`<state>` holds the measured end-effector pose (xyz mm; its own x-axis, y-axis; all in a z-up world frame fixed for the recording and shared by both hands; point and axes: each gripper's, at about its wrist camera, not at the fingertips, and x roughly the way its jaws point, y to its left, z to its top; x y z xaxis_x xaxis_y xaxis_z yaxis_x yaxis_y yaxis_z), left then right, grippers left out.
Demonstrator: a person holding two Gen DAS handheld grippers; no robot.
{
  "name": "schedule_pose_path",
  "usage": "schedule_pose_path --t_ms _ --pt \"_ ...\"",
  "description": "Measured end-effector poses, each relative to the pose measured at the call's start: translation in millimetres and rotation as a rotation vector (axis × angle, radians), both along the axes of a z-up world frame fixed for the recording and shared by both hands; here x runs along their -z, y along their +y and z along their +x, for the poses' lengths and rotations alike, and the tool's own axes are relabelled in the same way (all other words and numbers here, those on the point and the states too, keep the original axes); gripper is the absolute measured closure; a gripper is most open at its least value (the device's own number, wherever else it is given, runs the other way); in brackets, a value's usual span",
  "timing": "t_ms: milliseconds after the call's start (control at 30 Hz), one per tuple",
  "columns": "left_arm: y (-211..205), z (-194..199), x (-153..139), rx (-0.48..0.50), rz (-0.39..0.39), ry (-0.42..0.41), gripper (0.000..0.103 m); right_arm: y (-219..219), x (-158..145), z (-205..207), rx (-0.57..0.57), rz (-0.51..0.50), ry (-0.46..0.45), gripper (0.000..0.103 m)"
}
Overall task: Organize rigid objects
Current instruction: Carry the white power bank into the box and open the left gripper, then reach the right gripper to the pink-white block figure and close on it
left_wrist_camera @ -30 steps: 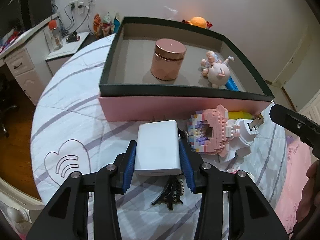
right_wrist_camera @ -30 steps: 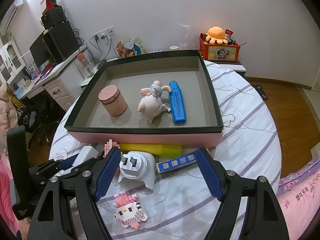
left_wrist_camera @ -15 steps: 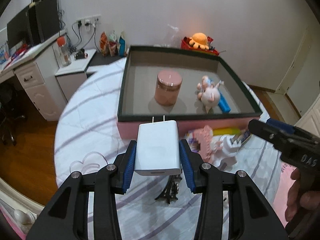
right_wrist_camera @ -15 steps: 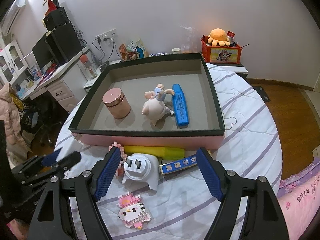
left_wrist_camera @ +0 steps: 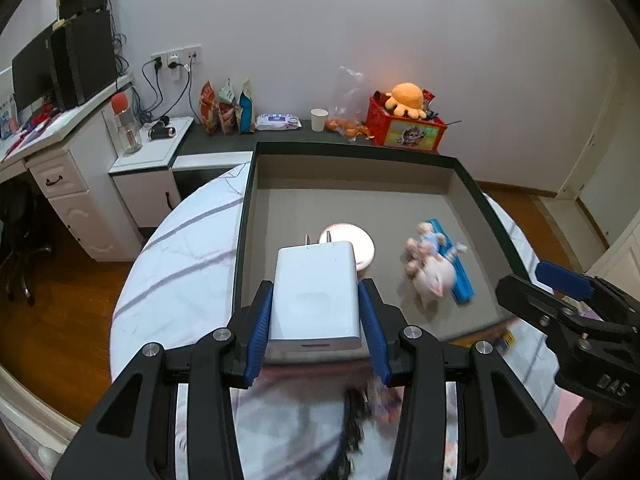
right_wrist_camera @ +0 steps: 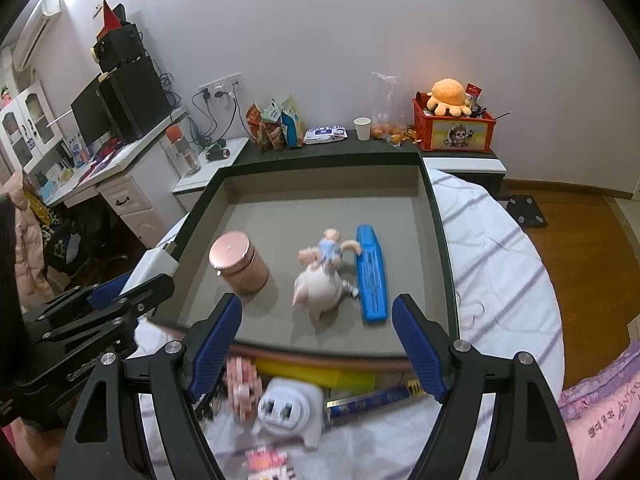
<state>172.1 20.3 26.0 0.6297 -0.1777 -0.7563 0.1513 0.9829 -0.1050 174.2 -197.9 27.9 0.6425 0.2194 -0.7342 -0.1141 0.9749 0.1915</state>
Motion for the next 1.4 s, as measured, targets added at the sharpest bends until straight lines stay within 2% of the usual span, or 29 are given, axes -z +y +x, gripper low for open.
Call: schedule_pose_path --t_ms 400,533,633,700,900,1100,1233,1400 --pt "-5 48 51 -0.015 0.013 0.113 0.062 -5 24 38 0.013 -0.001 0.058 0.024" --pt "-10 49 52 -0.005 0.029 0.104 0.062 -6 27 42 0.019 -0.003 0.068 0.024" --pt "-12 49 51 -0.015 0.045 0.098 0.047 -6 29 42 0.021 -0.001 0.074 0.024" --pt "-14 47 48 -0.006 0.037 0.093 0.029 -6 30 41 0.021 -0.002 0.077 0.024" --pt "-19 39 38 -0.021 0.067 0.059 0.010 -6 28 35 0.025 -0.003 0.072 0.024" --pt "-11 29 28 -0.040 0.034 0.064 0.006 -8 24 25 0.033 -0.003 0.060 0.024" --pt "-8 14 21 -0.055 0.064 0.043 0.004 -9 18 16 0.033 0.004 0.048 0.024" --pt "-2 -9 13 -0.061 0.054 0.040 0.004 -10 10 2 0.036 0.007 0.031 0.024"
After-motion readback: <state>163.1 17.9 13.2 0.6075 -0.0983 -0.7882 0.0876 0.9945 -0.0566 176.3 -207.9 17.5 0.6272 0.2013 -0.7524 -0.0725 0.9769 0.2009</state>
